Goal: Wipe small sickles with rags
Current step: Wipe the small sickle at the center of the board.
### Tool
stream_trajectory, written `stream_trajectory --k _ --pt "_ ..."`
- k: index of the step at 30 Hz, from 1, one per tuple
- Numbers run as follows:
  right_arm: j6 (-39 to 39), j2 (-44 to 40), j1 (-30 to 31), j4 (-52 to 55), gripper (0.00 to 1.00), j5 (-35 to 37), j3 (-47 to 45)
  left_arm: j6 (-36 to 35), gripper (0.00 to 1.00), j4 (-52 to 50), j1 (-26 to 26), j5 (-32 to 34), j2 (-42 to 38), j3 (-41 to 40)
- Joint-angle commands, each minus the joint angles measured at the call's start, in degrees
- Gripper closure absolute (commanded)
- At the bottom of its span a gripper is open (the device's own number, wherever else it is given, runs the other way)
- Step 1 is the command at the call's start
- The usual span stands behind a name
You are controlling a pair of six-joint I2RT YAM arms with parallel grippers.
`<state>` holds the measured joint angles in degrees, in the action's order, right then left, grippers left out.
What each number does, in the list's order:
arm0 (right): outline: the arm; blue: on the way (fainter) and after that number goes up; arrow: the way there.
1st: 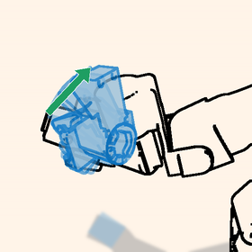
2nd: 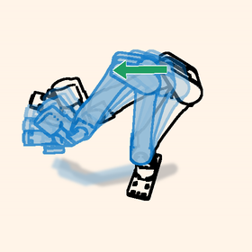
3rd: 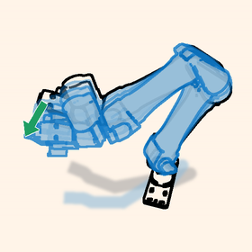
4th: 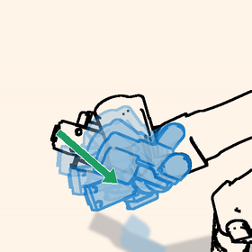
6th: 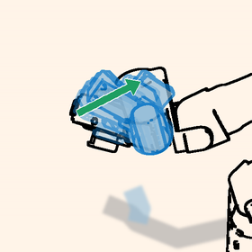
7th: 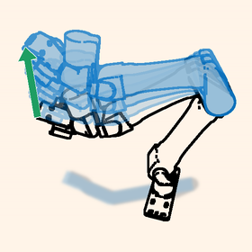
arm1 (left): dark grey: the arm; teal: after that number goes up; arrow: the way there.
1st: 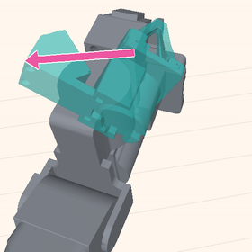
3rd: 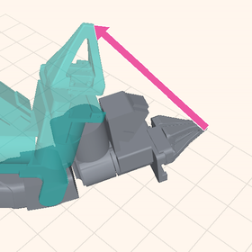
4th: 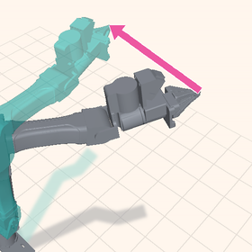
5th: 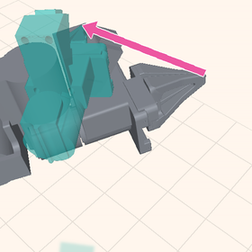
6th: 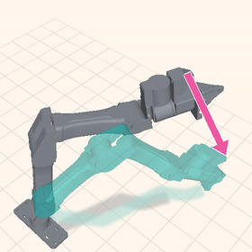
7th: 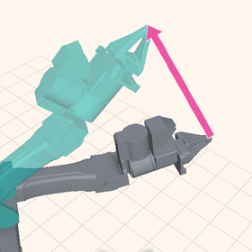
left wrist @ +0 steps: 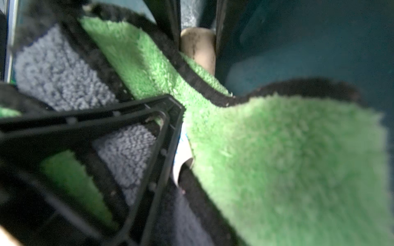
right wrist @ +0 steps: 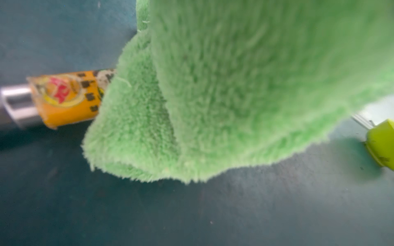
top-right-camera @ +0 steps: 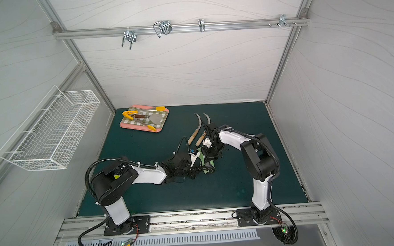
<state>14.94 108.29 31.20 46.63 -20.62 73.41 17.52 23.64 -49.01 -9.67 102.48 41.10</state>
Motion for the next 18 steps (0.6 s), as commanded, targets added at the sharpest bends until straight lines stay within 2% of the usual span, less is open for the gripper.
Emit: stream_trajectory --k 1,7,18 --pt "-1.0 5.4 0.4 -0.1 0.9 18.5 -0.9 0.2 1.0 -2.4 0.2 0.1 2.0 -0.9" --pt "-1.4 8.0 0.1 2.2 0.9 29.9 0.4 0.3 1.0 -3.0 0.2 0.0 1.8 -1.0" --pt "-2.7 9.4 -6.0 1.3 0.89 32.7 4.9 0.4 1.0 -3.1 0.2 0.3 1.5 -1.5"
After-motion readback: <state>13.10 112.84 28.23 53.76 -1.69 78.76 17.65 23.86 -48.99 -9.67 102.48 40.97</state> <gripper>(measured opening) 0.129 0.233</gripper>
